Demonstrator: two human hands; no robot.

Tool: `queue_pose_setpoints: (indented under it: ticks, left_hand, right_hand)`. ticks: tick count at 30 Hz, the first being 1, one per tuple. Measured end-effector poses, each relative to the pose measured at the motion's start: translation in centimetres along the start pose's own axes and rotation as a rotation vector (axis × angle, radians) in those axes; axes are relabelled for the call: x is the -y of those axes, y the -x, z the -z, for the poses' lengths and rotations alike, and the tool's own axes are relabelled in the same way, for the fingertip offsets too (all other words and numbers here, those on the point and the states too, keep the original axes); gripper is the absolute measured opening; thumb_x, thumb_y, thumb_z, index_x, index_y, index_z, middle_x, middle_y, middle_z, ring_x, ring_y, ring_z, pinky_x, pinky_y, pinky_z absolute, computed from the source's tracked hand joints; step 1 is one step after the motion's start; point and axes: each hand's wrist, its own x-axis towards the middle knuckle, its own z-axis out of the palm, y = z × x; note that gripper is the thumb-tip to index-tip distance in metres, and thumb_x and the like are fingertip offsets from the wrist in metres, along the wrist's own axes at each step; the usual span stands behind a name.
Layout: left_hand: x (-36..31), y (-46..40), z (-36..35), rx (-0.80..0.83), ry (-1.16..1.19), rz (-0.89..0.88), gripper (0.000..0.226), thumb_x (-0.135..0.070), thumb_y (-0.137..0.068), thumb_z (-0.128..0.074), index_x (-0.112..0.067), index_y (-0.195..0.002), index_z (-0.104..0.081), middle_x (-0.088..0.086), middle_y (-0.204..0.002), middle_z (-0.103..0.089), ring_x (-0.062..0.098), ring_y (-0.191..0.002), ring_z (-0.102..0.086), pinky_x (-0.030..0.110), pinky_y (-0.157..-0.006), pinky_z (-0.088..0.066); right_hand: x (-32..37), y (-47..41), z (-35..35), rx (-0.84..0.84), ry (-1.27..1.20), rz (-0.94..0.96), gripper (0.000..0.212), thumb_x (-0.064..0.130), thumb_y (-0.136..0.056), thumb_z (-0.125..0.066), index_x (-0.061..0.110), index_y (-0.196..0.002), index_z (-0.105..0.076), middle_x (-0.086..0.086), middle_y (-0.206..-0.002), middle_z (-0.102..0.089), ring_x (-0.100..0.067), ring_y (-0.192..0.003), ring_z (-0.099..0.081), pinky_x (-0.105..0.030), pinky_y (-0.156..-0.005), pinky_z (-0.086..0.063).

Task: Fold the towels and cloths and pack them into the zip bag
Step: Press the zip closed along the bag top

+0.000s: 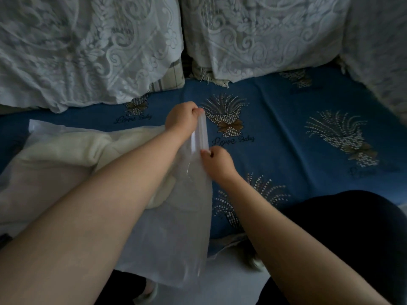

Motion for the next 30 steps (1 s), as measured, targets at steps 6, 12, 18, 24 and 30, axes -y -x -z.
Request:
queue_pose_setpoints:
  ticks: [6, 12, 18, 24, 30]
  left_hand:
    - [-0.4, -0.6, 1.2, -0.081, 0.017, 0.088, 0.033, -0.039, -0.096, -0.046, -0.01, -0.09, -0.061, 0.01, -0.093, -0.065, 0.025, -0.081, -0.054, 0.03, -0.065, -0.035]
    - [-1.5, 2.6, 2.2, 0.016, -0.19, -0.186, 0.025, -0.026, -0.095, -0.052, -0.022, -0.119, -0.055, 0.002, -0.134, -0.045, 0.024, -0.106, -0.056, 0.031, -0.075, -0.039]
    - [0.0, 10.1, 1.6, 0.564, -0.644, -0.64, 0.027, -0.022, -0.092, -0.047, -0.023, -0.119, -0.05, 0.002, -0.142, -0.031, 0.031, -0.096, -0.06, 0.036, -0.066, -0.045]
    - [0.6, 11.6, 1.9, 0.518, -0.559, -0.719, 0.015, -0.033, -0.097, -0.044, -0.019, -0.101, -0.048, 0.001, -0.135, -0.036, 0.023, -0.088, -0.061, 0.033, -0.062, -0.047]
    - [-0.2, 11.3, 1.0, 0.359, -0.46, -0.59, 0.014, -0.033, -0.093, -0.052, -0.02, -0.093, -0.056, -0.008, -0.1, -0.055, 0.015, -0.083, -0.058, 0.028, -0.061, -0.03]
  right_hand:
    - [-1.7, 4.4, 0.8, 0.13, -0.066, 0.014, 0.033, 0.028, -0.094, -0.049, 0.009, -0.067, -0.045, -0.013, -0.062, -0.042, -0.019, -0.056, -0.043, -0.028, -0.055, -0.034]
    - [-3.7, 5.3, 0.2, 0.064, 0.004, -0.018, 0.049, 0.025, -0.095, -0.049, 0.015, -0.053, -0.028, -0.003, -0.05, -0.029, -0.016, -0.046, -0.03, -0.024, -0.043, -0.022]
    - [-3.5, 4.7, 0.8, 0.077, -0.103, -0.023, 0.037, 0.031, -0.09, -0.059, 0.011, -0.063, -0.044, -0.002, -0.058, -0.043, -0.013, -0.054, -0.037, -0.028, -0.054, -0.029]
    - [-4.1, 5.8, 0.1, 0.159, -0.155, -0.081, 0.044, 0.026, -0.089, -0.061, 0.013, -0.055, -0.038, 0.0, -0.052, -0.032, -0.004, -0.043, -0.028, -0.017, -0.04, -0.02]
    - [-3.6, 6.5, 0.6, 0.12, -0.217, -0.121, 0.046, 0.023, -0.088, -0.061, 0.015, -0.051, -0.036, 0.001, -0.05, -0.032, -0.009, -0.047, -0.033, -0.023, -0.05, -0.028]
